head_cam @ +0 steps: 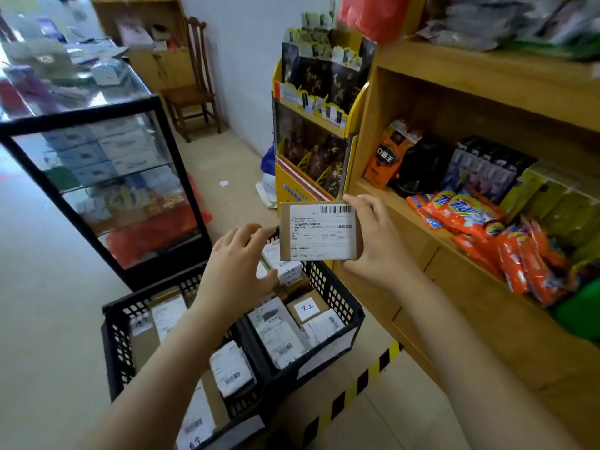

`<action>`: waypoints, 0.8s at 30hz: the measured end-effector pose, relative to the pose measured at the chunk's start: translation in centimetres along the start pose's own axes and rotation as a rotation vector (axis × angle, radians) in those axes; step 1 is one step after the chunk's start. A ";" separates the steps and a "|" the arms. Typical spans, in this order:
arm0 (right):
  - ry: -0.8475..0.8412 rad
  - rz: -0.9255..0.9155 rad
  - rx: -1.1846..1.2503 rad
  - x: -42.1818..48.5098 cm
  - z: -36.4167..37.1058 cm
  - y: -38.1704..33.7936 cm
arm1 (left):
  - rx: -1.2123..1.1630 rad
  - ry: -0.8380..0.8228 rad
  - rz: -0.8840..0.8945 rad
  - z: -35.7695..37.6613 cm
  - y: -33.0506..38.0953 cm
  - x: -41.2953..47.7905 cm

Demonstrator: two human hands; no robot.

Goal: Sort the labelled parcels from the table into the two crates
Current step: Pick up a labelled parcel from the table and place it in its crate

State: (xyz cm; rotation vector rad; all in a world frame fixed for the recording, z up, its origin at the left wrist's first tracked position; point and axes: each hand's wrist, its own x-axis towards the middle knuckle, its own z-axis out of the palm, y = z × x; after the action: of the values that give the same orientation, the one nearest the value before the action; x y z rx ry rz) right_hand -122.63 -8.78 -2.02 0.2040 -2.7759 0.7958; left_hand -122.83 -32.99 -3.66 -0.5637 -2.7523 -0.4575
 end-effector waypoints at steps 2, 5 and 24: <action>-0.017 -0.015 0.008 2.1 0.9 0.5 | 0.000 -0.009 -0.018 0.7 -0.9 1.7; -0.050 -0.021 0.011 5.1 2.0 1.2 | -0.010 -0.037 -0.057 1.9 -2.0 4.1; -0.312 -0.100 0.091 17.2 9.9 8.3 | -0.068 -0.087 -0.326 10.7 -5.5 10.5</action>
State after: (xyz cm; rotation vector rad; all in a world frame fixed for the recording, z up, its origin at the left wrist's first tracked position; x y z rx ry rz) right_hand -142.70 -8.24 -9.58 0.5205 -2.9870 0.9370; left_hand -136.74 -30.48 -11.15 -0.1496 -2.9323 -0.6146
